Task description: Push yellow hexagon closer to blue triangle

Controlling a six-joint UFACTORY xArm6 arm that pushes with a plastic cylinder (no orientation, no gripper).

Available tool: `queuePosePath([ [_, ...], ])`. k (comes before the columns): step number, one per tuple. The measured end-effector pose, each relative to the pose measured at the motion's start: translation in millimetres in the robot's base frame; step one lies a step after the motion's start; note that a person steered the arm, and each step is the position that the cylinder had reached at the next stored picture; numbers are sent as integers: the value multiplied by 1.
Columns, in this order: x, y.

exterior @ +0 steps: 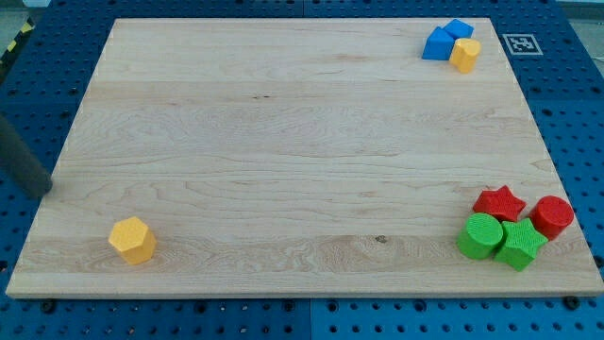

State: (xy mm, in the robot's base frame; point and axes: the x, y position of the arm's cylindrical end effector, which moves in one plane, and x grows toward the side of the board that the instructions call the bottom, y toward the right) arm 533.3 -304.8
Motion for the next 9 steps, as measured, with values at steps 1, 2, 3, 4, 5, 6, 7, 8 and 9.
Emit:
queuePosePath([
  [1,52,3],
  [2,52,3],
  [3,64,45],
  [4,68,122],
  [5,67,160],
  [6,62,168],
  [7,68,157],
  [8,69,138],
  [9,64,138],
])
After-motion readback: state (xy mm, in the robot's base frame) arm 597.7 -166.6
